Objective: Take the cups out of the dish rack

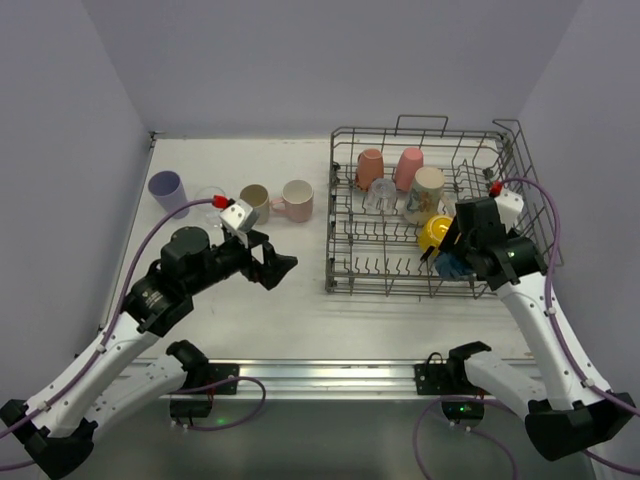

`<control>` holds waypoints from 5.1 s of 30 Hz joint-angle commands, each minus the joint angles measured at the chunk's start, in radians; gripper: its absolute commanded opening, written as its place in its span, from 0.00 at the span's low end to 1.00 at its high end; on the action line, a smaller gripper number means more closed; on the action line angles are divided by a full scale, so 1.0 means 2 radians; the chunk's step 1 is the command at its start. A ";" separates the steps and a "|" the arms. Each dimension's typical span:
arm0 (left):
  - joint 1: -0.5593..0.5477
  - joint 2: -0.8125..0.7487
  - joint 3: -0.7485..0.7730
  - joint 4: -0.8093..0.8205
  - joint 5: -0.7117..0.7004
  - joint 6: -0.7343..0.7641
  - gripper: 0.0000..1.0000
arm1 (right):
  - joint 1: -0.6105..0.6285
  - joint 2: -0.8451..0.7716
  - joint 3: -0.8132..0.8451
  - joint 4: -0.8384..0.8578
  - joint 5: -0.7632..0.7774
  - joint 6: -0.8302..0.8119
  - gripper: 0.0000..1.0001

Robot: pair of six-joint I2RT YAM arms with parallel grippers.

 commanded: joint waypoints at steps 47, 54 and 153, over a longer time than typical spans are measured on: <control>-0.005 0.031 -0.004 0.075 0.107 -0.033 1.00 | -0.021 0.111 -0.062 0.099 -0.035 0.025 0.99; -0.006 0.026 -0.009 0.078 0.103 -0.032 1.00 | -0.021 0.131 -0.068 0.102 -0.038 0.028 0.95; -0.006 0.502 0.317 -0.201 -0.164 0.036 0.00 | 0.061 -0.154 -0.212 0.426 -0.428 -0.019 0.99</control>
